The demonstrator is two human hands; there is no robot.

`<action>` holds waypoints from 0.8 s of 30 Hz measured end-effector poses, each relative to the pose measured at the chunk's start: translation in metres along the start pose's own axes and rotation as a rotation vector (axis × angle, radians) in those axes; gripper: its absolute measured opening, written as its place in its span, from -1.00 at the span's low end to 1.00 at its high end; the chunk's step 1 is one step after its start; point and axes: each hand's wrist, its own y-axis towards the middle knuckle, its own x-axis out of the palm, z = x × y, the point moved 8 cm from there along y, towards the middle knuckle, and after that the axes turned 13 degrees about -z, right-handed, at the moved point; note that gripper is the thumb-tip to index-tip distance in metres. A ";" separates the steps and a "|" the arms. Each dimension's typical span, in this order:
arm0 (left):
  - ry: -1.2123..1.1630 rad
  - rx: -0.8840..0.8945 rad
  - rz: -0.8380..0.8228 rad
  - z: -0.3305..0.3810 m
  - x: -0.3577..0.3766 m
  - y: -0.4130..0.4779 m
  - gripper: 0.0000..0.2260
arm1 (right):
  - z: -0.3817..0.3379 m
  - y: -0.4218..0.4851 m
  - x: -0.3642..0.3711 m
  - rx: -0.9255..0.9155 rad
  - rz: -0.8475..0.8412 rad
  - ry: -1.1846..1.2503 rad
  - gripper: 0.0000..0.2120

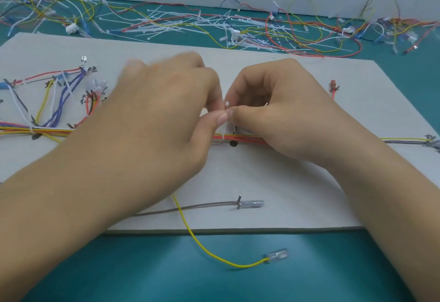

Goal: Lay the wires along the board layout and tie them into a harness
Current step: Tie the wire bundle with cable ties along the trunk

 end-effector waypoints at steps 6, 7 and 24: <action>-0.548 -0.006 -0.095 -0.012 0.022 0.005 -0.87 | -0.003 -0.003 0.000 0.002 -0.070 0.005 -0.92; -0.654 -0.021 -0.123 -0.014 0.026 0.005 -0.88 | -0.003 -0.003 0.001 0.004 -0.080 -0.001 -0.92; -1.194 -0.155 -0.222 -0.022 0.051 0.009 -0.91 | 0.002 -0.006 -0.001 0.053 -0.147 0.107 -0.93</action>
